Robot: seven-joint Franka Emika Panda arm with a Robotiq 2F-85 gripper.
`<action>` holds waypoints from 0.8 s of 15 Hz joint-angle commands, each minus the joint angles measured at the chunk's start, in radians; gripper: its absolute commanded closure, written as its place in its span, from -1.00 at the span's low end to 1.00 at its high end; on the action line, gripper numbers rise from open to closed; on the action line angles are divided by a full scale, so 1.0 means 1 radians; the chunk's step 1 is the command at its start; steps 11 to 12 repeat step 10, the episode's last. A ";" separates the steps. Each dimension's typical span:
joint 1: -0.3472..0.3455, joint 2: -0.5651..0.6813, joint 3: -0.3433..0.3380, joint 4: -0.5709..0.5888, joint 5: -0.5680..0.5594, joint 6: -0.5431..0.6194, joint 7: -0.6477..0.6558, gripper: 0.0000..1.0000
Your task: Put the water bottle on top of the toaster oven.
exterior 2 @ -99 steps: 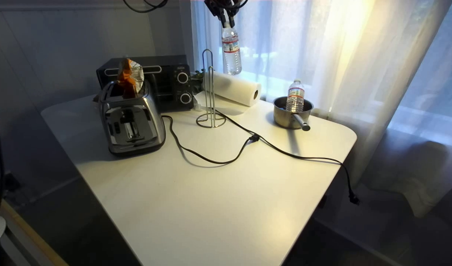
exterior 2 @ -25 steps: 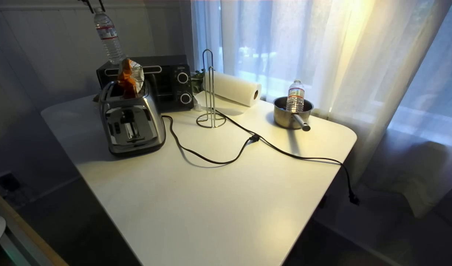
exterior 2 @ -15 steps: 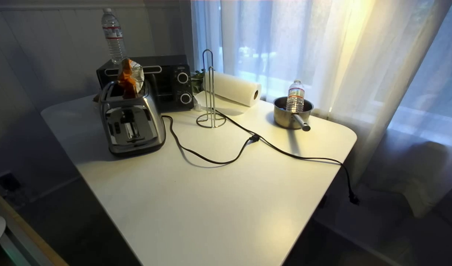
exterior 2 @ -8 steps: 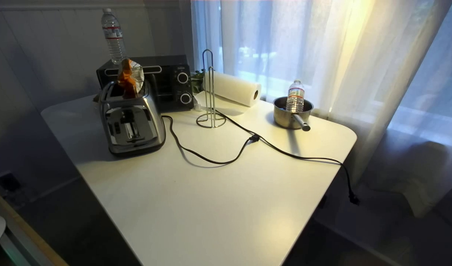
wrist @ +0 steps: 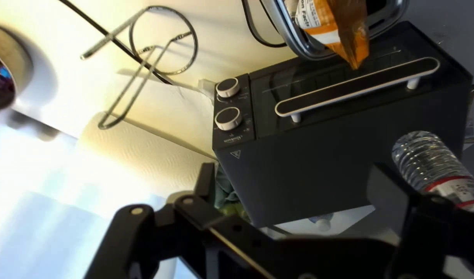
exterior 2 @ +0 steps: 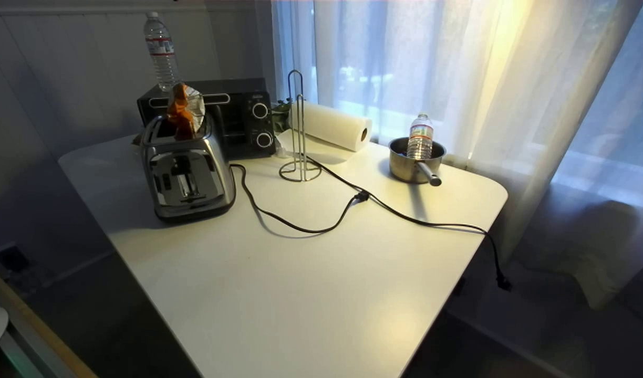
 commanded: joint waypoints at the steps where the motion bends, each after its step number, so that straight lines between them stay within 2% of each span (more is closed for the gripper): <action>1: -0.038 -0.036 -0.006 -0.036 -0.027 -0.063 0.159 -1.00; 5: -0.080 -0.027 -0.019 -0.020 -0.044 -0.188 0.292 -1.00; 6: -0.078 -0.024 -0.033 -0.017 -0.020 -0.196 0.252 -1.00; 7: -0.070 -0.004 -0.026 -0.012 -0.024 -0.157 0.238 -1.00; 12: -0.074 -0.004 -0.037 -0.011 -0.023 -0.173 0.237 -1.00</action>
